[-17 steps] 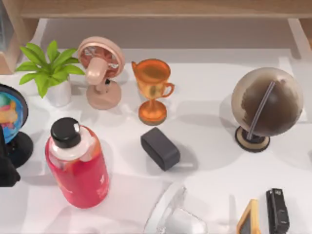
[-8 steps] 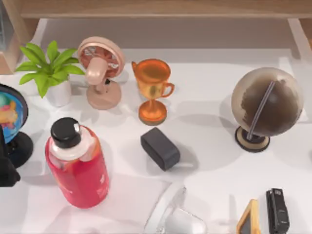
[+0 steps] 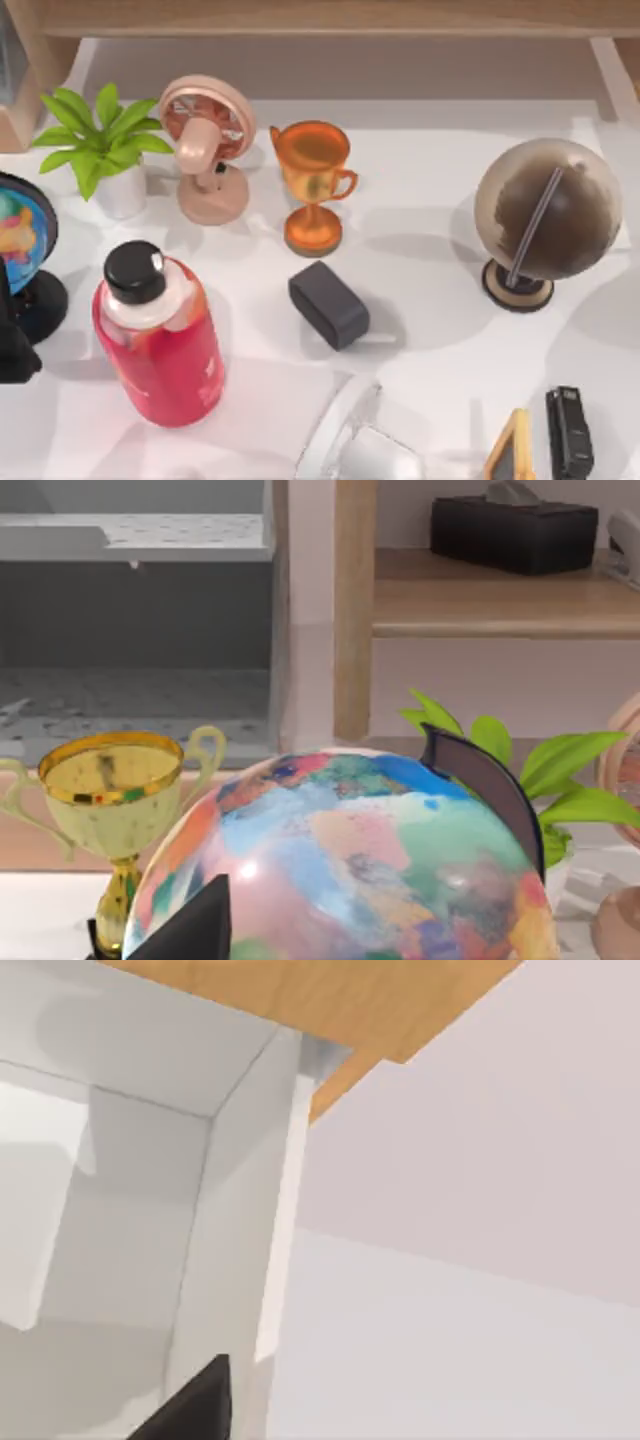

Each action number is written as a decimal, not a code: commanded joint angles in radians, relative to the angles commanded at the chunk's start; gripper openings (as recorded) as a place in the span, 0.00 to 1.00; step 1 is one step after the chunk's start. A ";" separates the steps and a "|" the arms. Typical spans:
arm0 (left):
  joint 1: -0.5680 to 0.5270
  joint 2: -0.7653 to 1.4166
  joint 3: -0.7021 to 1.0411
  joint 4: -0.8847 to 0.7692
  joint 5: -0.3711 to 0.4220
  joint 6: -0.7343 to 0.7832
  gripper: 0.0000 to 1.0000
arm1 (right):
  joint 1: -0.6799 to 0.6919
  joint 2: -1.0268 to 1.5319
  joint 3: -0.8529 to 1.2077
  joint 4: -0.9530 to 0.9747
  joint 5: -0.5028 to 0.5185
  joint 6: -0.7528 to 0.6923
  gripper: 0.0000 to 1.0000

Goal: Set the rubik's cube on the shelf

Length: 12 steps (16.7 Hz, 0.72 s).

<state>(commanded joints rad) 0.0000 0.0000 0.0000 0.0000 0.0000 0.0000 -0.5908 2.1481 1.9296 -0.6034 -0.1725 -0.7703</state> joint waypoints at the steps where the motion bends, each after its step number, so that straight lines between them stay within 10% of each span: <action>1: 0.000 0.000 0.000 0.000 0.000 0.000 1.00 | 0.032 0.027 0.063 -0.108 0.013 0.044 1.00; 12: 0.000 0.000 0.000 0.000 0.000 0.000 1.00 | 0.190 0.265 0.405 -0.709 0.089 0.313 1.00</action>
<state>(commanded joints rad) 0.0000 0.0000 0.0000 0.0000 0.0000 0.0000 -0.4004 2.4133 2.3347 -1.3127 -0.0839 -0.4570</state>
